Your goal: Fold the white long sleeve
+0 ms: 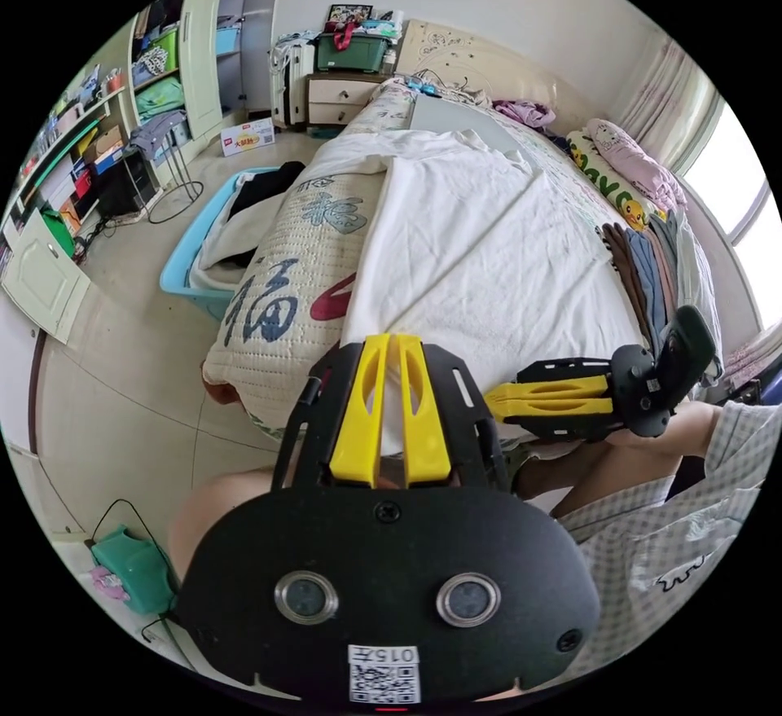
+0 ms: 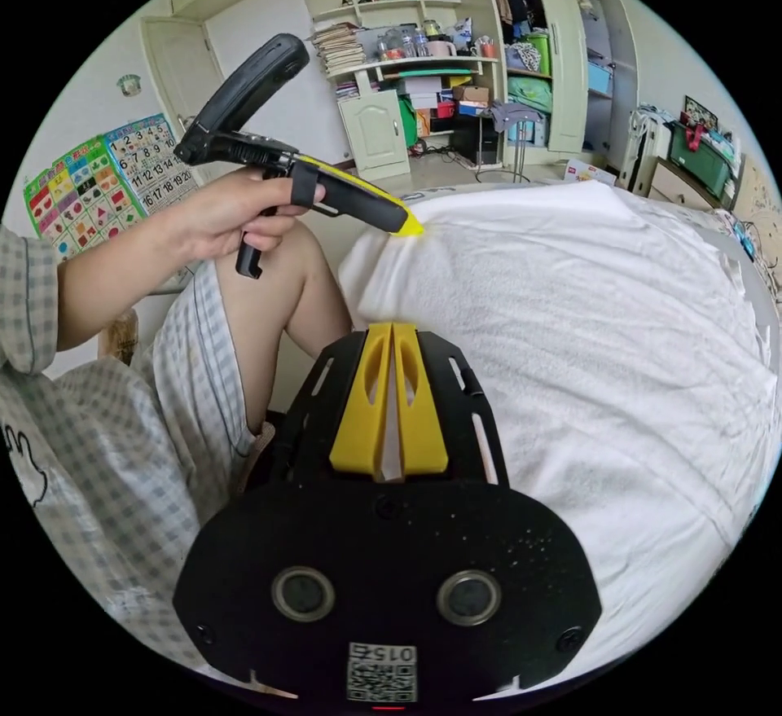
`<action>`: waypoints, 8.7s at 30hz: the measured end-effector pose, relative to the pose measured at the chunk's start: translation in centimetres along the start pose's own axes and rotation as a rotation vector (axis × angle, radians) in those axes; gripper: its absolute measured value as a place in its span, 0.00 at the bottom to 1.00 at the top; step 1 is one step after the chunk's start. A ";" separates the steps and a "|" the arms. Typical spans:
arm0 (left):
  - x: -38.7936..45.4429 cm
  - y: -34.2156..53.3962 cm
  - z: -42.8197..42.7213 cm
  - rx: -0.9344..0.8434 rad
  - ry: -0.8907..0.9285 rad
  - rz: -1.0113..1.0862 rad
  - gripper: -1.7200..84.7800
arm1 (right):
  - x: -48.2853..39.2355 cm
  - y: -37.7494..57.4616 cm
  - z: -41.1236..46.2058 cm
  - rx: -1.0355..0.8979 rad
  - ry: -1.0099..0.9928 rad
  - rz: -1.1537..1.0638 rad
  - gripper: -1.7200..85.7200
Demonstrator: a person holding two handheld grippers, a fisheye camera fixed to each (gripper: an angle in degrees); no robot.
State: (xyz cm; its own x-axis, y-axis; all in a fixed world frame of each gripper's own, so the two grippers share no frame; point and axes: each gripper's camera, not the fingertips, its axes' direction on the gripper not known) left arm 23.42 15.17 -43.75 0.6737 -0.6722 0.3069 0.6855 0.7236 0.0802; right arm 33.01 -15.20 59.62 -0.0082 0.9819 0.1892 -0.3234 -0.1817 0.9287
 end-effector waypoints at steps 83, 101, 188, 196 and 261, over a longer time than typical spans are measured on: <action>-63.1 -21.5 15.0 0.434 1.206 -1.335 0.02 | 12.1 -29.3 44.8 -0.292 0.324 0.062 0.01; -7.7 -25.4 3.1 0.095 0.488 0.920 0.02 | 6.2 -21.9 22.6 0.300 0.402 0.861 0.02; 8.7 -25.0 21.0 0.114 -0.052 0.849 0.15 | -38.6 -41.7 0.8 0.115 1.039 0.928 0.03; 7.5 -26.1 20.9 0.130 -0.034 0.854 0.13 | -14.0 -50.8 11.0 0.052 0.455 0.704 0.09; 2.6 -30.7 20.8 -0.118 0.563 0.810 0.11 | -29.9 -24.2 19.4 -0.296 0.543 0.696 0.09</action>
State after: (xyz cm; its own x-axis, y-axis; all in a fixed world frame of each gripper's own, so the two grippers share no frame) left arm -1.62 -5.59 -25.63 0.9626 0.0202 -0.2700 -0.0375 0.9976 -0.0591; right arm 59.49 -41.18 37.66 -0.7081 0.5612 0.4285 -0.3069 -0.7911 0.5291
